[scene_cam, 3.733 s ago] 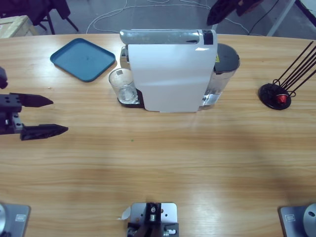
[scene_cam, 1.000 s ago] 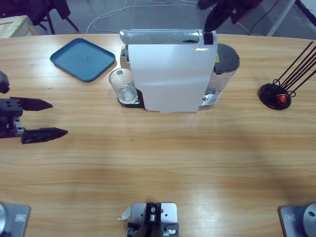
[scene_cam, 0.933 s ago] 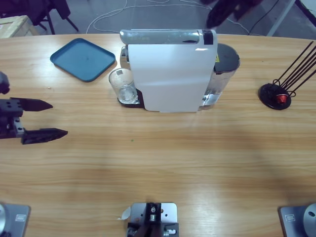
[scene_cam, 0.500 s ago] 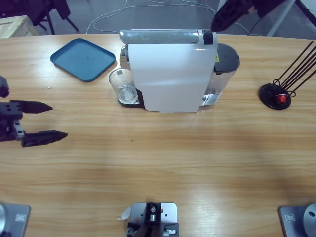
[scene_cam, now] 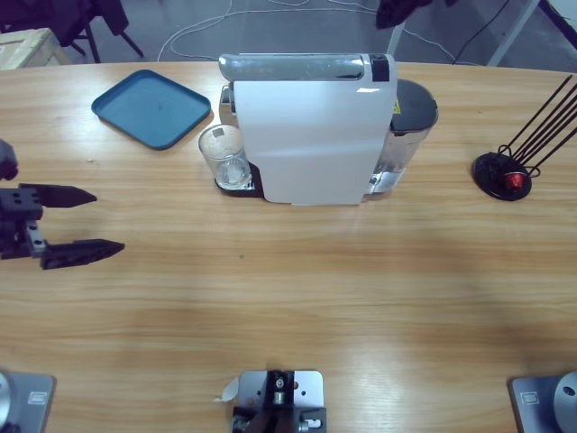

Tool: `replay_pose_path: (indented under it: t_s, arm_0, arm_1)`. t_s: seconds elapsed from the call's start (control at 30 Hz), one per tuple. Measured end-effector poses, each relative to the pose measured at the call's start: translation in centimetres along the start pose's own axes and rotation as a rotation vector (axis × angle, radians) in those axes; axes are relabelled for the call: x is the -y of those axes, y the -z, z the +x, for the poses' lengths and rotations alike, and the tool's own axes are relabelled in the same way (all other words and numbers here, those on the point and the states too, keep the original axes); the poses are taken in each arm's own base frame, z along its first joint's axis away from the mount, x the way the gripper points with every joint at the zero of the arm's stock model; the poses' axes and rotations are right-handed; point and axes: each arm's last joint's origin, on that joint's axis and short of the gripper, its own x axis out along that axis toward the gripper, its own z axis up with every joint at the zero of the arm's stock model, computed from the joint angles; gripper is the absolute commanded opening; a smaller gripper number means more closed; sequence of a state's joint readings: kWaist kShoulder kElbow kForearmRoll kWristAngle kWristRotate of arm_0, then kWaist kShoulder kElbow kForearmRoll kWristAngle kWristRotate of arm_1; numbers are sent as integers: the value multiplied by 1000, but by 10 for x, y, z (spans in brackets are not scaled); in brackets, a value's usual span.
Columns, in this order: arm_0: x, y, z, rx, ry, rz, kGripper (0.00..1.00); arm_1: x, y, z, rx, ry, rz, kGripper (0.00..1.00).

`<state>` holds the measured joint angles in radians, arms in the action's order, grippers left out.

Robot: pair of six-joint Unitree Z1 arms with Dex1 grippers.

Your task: Pour coffee

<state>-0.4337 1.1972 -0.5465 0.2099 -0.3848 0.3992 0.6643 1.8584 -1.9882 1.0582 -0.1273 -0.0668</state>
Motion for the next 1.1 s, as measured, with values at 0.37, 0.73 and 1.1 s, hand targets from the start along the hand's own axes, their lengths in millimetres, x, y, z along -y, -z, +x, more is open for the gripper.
replay_pose_path:
  t_s: [0.37, 0.73, 1.1]
  arm_0:
    - [0, 0, 0, 3, -1, 1, 1000]
    - [0, 2, 1, -1, 1, -1, 1000]
    - [0, 1, 1, 1, -1, 0, 1000]
  arm_1:
    - [-2, 0, 20, -52, 11, -20, 0]
    - [-3, 0, 21, -58, -7, -29, 0]
    - [-5, 0, 28, -71, -34, -41, 0]
